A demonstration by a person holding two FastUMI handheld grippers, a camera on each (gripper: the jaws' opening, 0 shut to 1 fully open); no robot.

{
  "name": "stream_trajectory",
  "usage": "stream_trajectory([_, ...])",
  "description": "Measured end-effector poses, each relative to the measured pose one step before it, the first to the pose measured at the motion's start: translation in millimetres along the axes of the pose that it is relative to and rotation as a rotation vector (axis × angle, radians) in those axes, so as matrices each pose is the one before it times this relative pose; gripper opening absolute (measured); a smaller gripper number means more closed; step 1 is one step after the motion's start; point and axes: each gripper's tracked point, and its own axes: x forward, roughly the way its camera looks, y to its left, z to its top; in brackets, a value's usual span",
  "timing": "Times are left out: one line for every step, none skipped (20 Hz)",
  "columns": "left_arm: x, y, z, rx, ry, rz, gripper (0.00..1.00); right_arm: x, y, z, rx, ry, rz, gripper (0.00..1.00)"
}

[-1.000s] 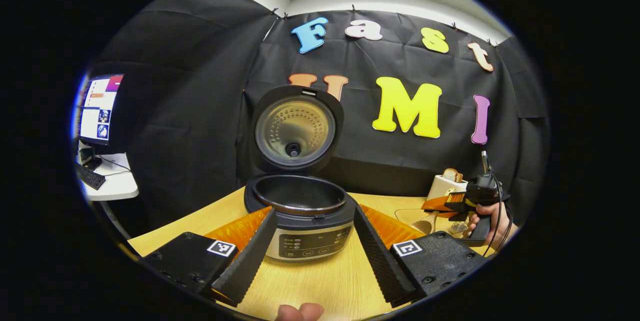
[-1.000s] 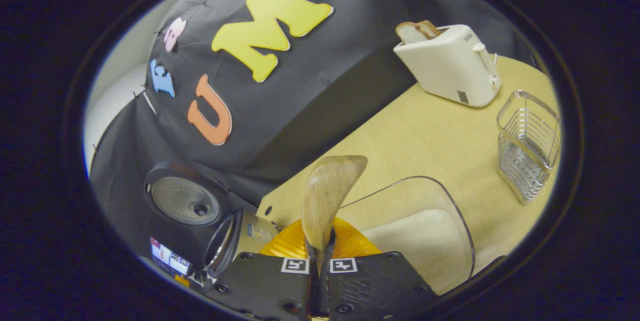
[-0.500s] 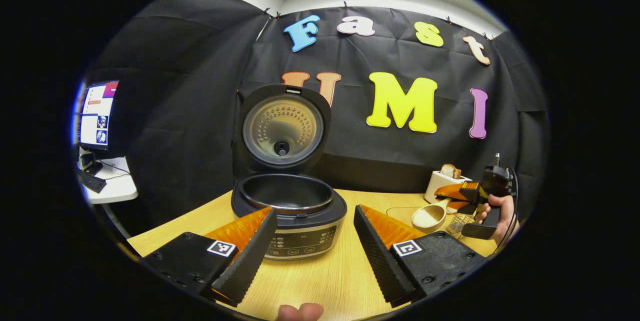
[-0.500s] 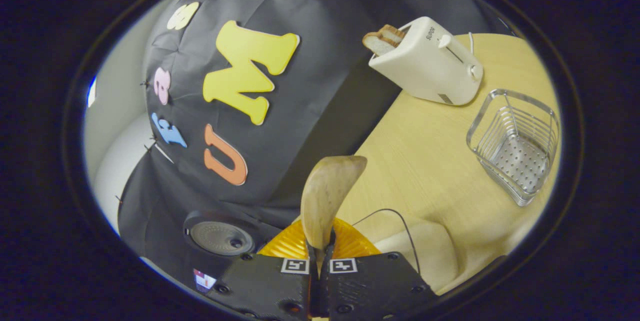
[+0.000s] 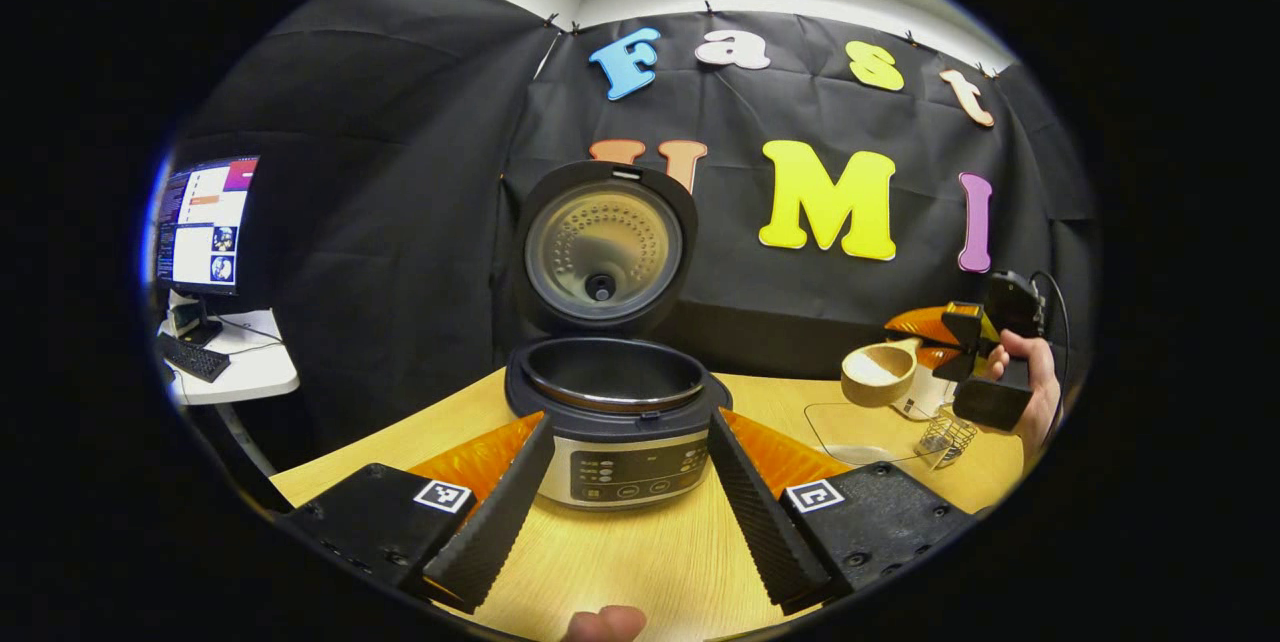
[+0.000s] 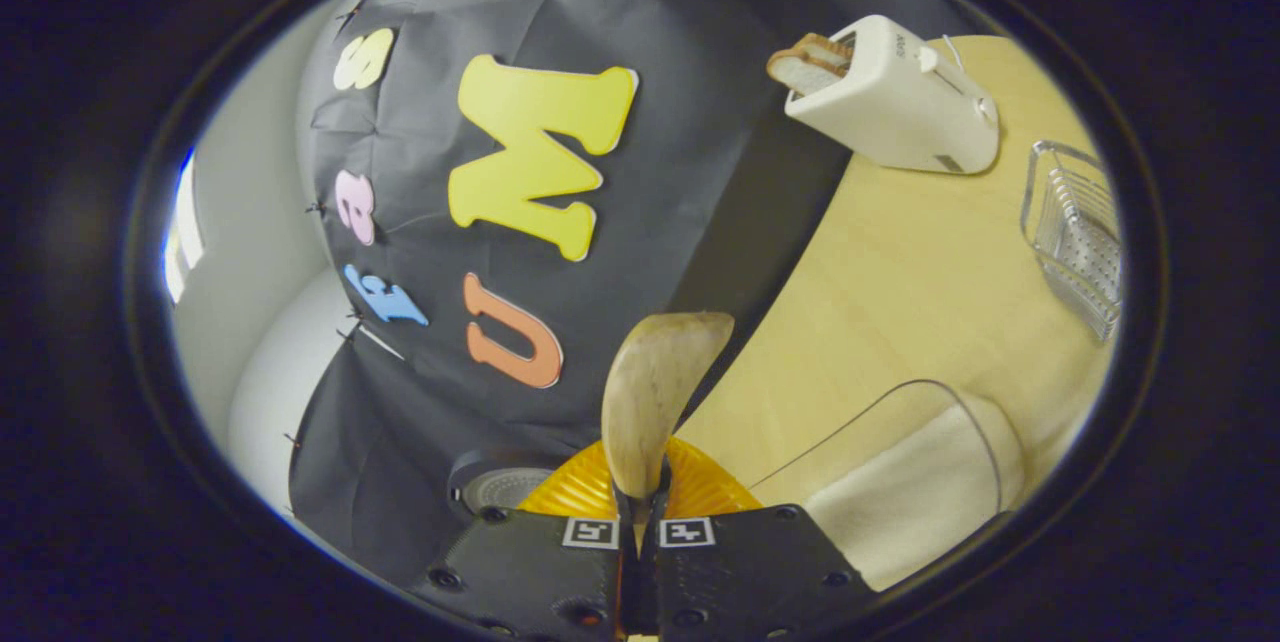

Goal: Close the left gripper, press the button to open the rice cooker; take a wooden spoon from the chopstick holder with the right hand, scoop a spoonful of rice and pour it into the rice cooker, then put the wooden spoon back into the chopstick holder.

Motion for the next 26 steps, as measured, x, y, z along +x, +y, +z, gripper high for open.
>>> stream_trajectory([-1.54,6.62,-0.09,0.00592,-0.00377,0.01041,0.98,8.45,10.48,-9.27,-0.01938,0.00919,0.00642,0.00])
stream_trajectory([-1.94,5.07,-0.45,0.00399,-0.00425,0.00981,0.98,9.19,10.23,-9.12,-0.00998,0.01217,0.00676,0.00])
stream_trajectory([-1.51,4.07,-0.64,0.00002,-0.00258,0.00714,0.98,8.85,11.02,-14.36,-0.00680,0.01863,0.01038,0.00])
stream_trajectory([-1.88,3.12,-0.34,-0.00505,0.00046,0.00080,0.98,10.30,10.56,-12.85,-0.00729,0.01962,0.00707,0.00])
stream_trajectory([-3.44,6.26,-1.35,-0.01131,0.00080,0.00528,0.98,11.32,8.98,-11.09,-0.00724,0.01657,0.00487,0.00])
stream_trajectory([-2.66,7.87,2.86,-0.00914,-0.00981,0.01148,0.98,13.42,7.68,-10.96,-0.00940,0.01516,0.00131,0.00])
stream_trajectory([-2.99,8.36,4.61,-0.00057,-0.01388,0.01650,0.98,11.86,6.71,-9.92,-0.00528,0.01504,-0.00014,0.00])
stream_trajectory([-1.08,9.44,4.96,0.00367,-0.01743,0.01965,0.98,11.35,5.39,-8.52,-0.00151,0.01497,0.00126,0.00])
stream_trajectory([-0.84,7.67,3.69,0.00193,-0.01469,0.01820,0.98,12.75,6.82,-9.13,-0.00167,0.01371,0.00007,0.00])
stream_trajectory([-0.22,6.01,3.11,-0.00120,-0.01020,0.01180,0.98,9.77,4.39,-7.18,-0.00287,0.00956,-0.00069,0.00])
stream_trajectory([1.60,5.26,1.36,-0.00377,-0.00692,0.00723,0.98,9.12,4.65,-5.43,-0.01090,0.00764,-0.00326,0.00])
stream_trajectory([1.77,4.30,0.65,-0.00440,-0.00195,0.00724,0.98,9.02,3.26,-4.39,-0.01679,0.00206,-0.00455,0.00])
stream_trajectory([2.11,3.93,0.67,-0.00480,-0.00258,0.00735,0.98,8.00,4.13,-4.31,-0.02108,0.00141,-0.00625,0.00])
stream_trajectory([1.31,2.80,1.74,-0.00350,-0.00209,0.00551,1.00,7.78,2.51,-4.61,-0.02418,0.00101,-0.00672,0.00])
stream_trajectory([2.76,2.27,1.39,-0.00388,-0.00174,0.00229,0.98,7.98,5.13,-3.32,-0.02843,-0.00036,-0.00641,0.00])
stream_trajectory([1.81,1.78,1.28,-0.00129,-0.00298,0.00380,0.98,7.97,3.92,-3.43,-0.03161,-0.00016,-0.00574,0.00])
stream_trajectory([1.35,1.95,1.77,0.00192,-0.00237,0.00344,0.98,6.36,3.55,-2.96,-0.03519,-0.00153,-0.00766,0.00])
stream_trajectory([1.65,2.25,1.75,0.00360,-0.00520,0.00340,0.98,4.81,2.92,-3.31,-0.03837,0.00026,-0.00555,0.00])
stream_trajectory([1.59,2.35,1.08,0.00121,-0.00289,0.00243,0.98,4.50,3.81,-3.63,-0.03705,-0.00377,-0.00536,0.00])
stream_trajectory([1.23,0.85,-0.47,0.00118,-0.00196,0.00446,0.98,4.14,3.21,-2.66,-0.03176,-0.00229,-0.00327,0.00])
stream_trajectory([1.31,2.67,-0.81,0.00288,-0.00040,0.00566,0.98,2.60,3.11,-4.33,-0.03217,-0.00046,-0.00496,0.00])
stream_trajectory([0.51,2.10,-1.71,0.00886,-0.00121,0.00481,0.98,2.45,1.49,-2.99,-0.02704,-0.00287,-0.00667,0.00])
stream_trajectory([0.67,-0.11,-2.08,0.01082,0.00194,-0.00084,0.98,1.10,3.07,-2.77,-0.03838,-0.00798,-0.00641,0.00])
stream_trajectory([1.41,1.38,-2.64,0.00902,0.00316,0.00297,0.98,1.85,2.89,-0.73,-0.05164,-0.01172,-0.00749,0.00])
stream_trajectory([0.82,1.60,-2.57,0.00482,0.00419,0.00221,0.98,1.97,2.14,-0.43,-0.05213,-0.01398,-0.01007,0.00])
stream_trajectory([1.48,0.57,-2.36,0.00246,0.00200,-0.00346,0.98,0.24,1.58,-1.26,-0.04748,-0.01118,-0.00800,0.01])
